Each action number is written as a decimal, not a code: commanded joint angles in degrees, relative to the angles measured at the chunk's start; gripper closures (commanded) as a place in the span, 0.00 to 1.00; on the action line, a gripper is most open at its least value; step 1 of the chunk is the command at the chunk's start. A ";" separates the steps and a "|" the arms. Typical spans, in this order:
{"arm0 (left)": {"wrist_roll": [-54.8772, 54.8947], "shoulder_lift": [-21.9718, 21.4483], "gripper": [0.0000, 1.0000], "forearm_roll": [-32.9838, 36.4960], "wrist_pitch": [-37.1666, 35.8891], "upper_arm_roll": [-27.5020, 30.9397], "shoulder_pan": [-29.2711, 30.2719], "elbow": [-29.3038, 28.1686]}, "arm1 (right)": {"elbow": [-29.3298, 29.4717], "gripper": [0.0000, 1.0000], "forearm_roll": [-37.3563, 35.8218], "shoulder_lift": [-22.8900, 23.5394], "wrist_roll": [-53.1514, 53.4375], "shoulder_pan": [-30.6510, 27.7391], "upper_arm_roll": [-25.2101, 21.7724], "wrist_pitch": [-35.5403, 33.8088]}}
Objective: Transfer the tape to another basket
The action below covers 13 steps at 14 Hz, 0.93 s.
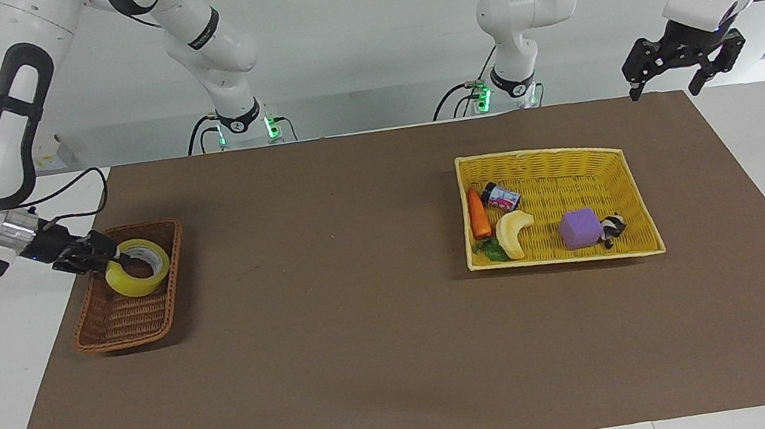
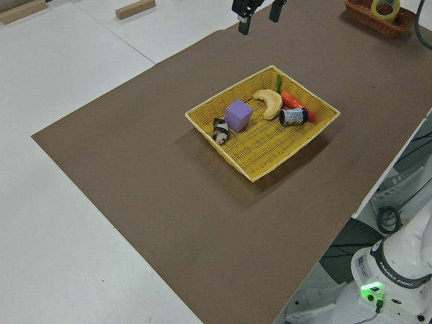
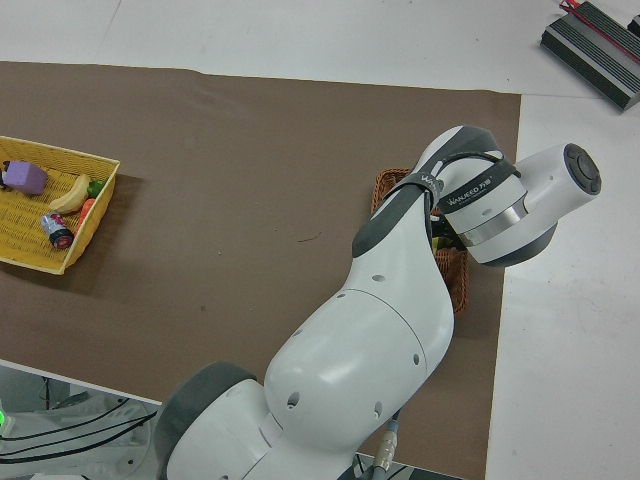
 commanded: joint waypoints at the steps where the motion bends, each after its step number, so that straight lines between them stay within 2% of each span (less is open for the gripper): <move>1: 0.95 -0.42 0.00 0.58 -0.83 -0.37 0.61 0.42 | 0.87 1.00 -1.25 0.57 -2.52 -0.03 0.66 1.07; 2: 0.95 -0.42 0.00 0.58 -0.83 -0.37 0.53 0.42 | 0.70 0.55 -1.86 0.48 -3.40 0.58 0.57 1.25; 3: 0.95 -0.42 0.00 0.58 -0.74 -0.37 0.53 0.42 | 0.69 0.02 -2.56 0.57 -3.15 0.76 0.66 1.25; 8: 0.95 -0.42 0.00 0.40 -0.83 -0.37 0.44 0.42 | 3.15 0.00 -3.00 -0.13 -0.43 2.50 0.66 2.73; 13: 0.95 -0.42 0.00 0.40 -0.74 -0.37 0.61 0.42 | 9.30 0.00 -12.49 -2.33 6.68 10.06 0.84 5.47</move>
